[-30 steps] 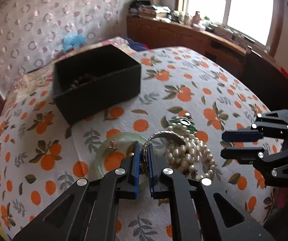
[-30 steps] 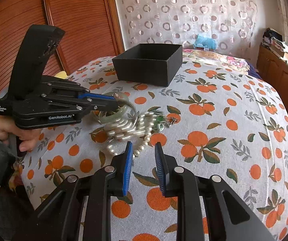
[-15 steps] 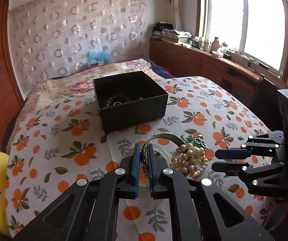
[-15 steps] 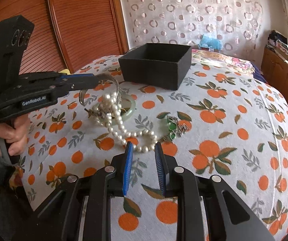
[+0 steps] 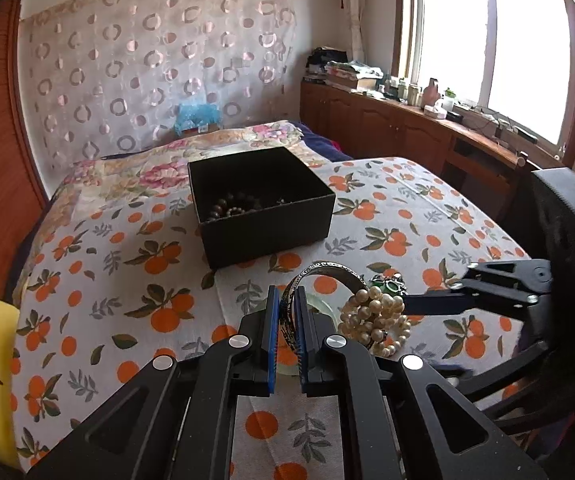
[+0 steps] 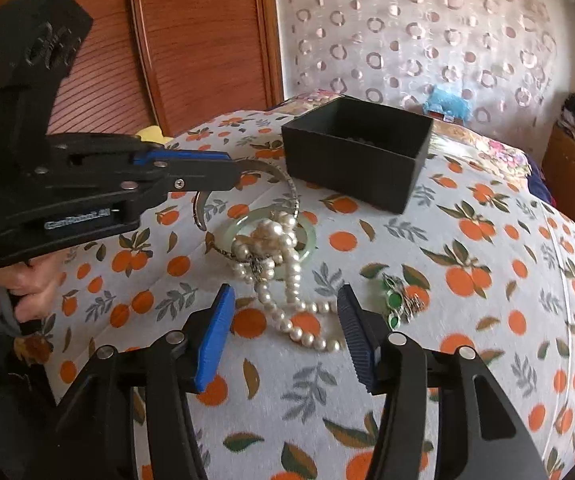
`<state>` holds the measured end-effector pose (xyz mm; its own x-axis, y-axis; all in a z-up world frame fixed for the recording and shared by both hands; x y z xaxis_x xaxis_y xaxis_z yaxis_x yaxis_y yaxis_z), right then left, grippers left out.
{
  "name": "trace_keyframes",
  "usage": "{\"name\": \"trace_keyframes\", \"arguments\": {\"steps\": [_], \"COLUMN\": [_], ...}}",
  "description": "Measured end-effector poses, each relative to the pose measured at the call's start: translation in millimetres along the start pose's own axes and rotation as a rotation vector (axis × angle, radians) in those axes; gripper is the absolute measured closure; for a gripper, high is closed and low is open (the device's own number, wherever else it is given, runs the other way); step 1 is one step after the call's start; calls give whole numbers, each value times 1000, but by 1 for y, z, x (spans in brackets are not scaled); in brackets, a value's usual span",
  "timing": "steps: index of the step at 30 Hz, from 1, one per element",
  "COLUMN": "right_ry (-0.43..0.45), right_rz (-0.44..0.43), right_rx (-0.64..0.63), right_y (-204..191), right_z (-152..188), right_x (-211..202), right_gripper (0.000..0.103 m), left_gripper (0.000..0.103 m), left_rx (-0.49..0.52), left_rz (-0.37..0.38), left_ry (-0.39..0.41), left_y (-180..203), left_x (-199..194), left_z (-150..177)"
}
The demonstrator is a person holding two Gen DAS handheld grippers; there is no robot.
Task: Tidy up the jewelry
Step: 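Grasp the silver bangle with the left tool and lift it, then grasp the long pearl necklace with the right tool and lift it while the left holds the bangle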
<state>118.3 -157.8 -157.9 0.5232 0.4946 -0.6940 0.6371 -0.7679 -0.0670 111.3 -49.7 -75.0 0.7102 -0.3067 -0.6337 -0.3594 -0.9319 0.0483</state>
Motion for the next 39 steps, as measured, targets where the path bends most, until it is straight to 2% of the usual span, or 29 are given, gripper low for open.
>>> {"name": "trace_keyframes", "arguments": {"steps": [4,5,7,8,9,21,23,26,39], "right_ry": [-12,-11,-14,-15,-11,145,170,204,284], "right_rz": [19,24,15,5,3,64,62,58,89], "right_rx": [-9,-11,-13,-16,-20,-13,-16,-20,-39], "right_y": [3,4,5,5,5,12,12,13,16], "right_z": [-4,-5,-5,-5,-5,-22,-29,-41,-73], "right_x": [10,11,12,12,10,-33,-40,-51,-79], "right_gripper": [48,53,78,85,87,88,94,95,95], "left_gripper": [97,97,96,96,96,97,97,97,97], "left_rx": [-4,-3,-5,-7,-9,-1,-1,0,13], "left_rz": [2,2,-3,-5,-7,-32,-38,-40,-42], "left_ry": [2,1,-1,-2,-3,-24,-29,-42,-65], "left_y": [0,0,-1,-1,-1,-3,-4,-5,-3], "left_x": [-2,-1,-2,-2,-2,5,7,9,15], "left_z": [-1,-1,0,0,0,7,8,10,14]}}
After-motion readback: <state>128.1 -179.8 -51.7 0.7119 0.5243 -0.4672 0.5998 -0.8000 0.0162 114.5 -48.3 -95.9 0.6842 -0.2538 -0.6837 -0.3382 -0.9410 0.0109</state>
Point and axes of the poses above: each gripper's, at about its wrist camera, not at the fingertips, and x roughly the way its jaws point, y to its right, z to its underside, the point moved 7 cm from there along x, roughly the way its jaws point, and after that the axes turned 2 degrees about z, right-handed, at the moved point
